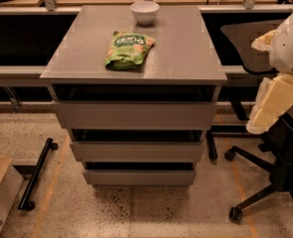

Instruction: Open top drawer

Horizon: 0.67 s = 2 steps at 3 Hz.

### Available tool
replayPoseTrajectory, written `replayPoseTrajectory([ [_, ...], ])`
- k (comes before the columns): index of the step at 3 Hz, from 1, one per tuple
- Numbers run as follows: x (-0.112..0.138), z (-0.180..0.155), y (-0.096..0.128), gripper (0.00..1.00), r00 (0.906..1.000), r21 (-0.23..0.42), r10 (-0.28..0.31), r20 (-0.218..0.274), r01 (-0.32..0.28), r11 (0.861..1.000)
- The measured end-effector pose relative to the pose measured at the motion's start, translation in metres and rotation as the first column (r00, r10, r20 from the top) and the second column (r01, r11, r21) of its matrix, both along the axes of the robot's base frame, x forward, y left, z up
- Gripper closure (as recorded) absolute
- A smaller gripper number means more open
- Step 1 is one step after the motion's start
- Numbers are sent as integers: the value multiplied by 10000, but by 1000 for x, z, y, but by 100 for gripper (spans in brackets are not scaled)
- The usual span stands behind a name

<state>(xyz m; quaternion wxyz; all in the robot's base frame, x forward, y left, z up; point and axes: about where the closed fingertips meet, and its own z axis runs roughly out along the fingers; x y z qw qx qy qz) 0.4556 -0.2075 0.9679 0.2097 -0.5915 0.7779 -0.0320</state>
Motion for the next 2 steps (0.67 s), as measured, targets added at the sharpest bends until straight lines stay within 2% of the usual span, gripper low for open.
replayPoseTrajectory([
  [1, -1, -15, 2, 0, 9994, 377, -37, -333, 49, 9993],
  [2, 0, -37, 17, 0, 9969, 454, 287, -730, -254, 9986],
])
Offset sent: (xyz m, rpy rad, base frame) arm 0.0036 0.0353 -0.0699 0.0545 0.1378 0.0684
